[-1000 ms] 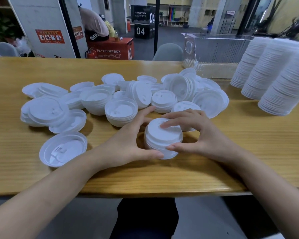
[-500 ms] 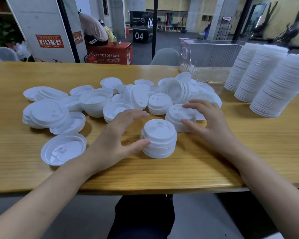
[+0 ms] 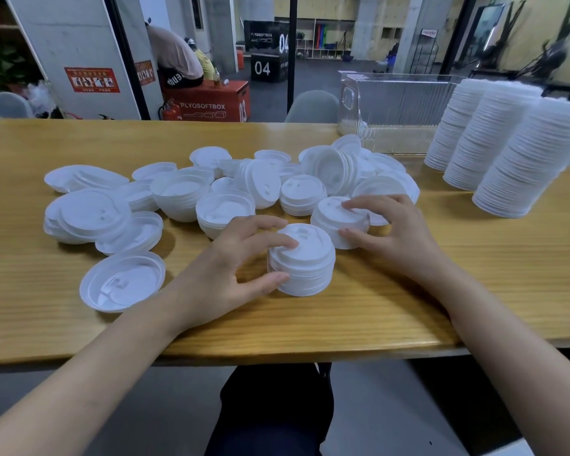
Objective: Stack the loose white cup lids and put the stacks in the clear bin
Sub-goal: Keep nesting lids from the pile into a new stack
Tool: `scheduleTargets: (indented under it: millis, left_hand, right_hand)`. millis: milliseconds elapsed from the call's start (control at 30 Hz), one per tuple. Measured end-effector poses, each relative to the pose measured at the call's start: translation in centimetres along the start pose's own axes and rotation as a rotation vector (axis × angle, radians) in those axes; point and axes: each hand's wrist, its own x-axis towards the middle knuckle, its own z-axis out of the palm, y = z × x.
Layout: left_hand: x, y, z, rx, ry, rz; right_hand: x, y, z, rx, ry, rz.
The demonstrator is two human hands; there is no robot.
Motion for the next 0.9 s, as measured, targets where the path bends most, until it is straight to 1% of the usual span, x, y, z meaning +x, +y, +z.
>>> scheduleTargets:
  millis: [100, 233, 433, 567, 633, 733, 800, 900]
  left_hand:
    - [0.0, 0.0, -0.1, 0.017, -0.005, 0.000]
    - [0.0, 0.0, -0.1, 0.030, -0.012, 0.005]
    - [0.0, 0.0, -0.1, 0.041, -0.013, 0.007]
    - [-0.1, 0.4, -0.3, 0.001, 0.024, -0.009]
    - [-0.2, 0.5, -0.6, -0.017, 0.071, -0.024]
    - [-0.9, 0.4, -1.3, -0.028, 0.119, -0.054]
    - [-1.6, 0.1, -1.7, -0.031, 0.136, -0.081]
    - [-2.0, 0.2, -2.1, -0.055, 0.149, -0.096]
  right_hand:
    - [-0.4, -0.3, -0.4, 0.137, -0.011, 0.040]
    - [-0.6, -0.5, -0.7, 0.221, -0.019, 0.074]
    - [-0.4, -0.2, -0.9, 0.256, -0.002, 0.109]
    - [-0.5, -0.8, -1.1, 0.296, 0.052, 0.070]
    - [-0.8, -1.6, -1.1, 0.336, 0.009, 0.008]
    - [-1.4, -3.0, -0.5, 0.372, -0.125, -0.114]
    - [-1.6, -3.6, 0.1, 0.378, -0.193, -0.154]
    - [-1.6, -3.9, 0.5, 0.335, -0.231, -0.178]
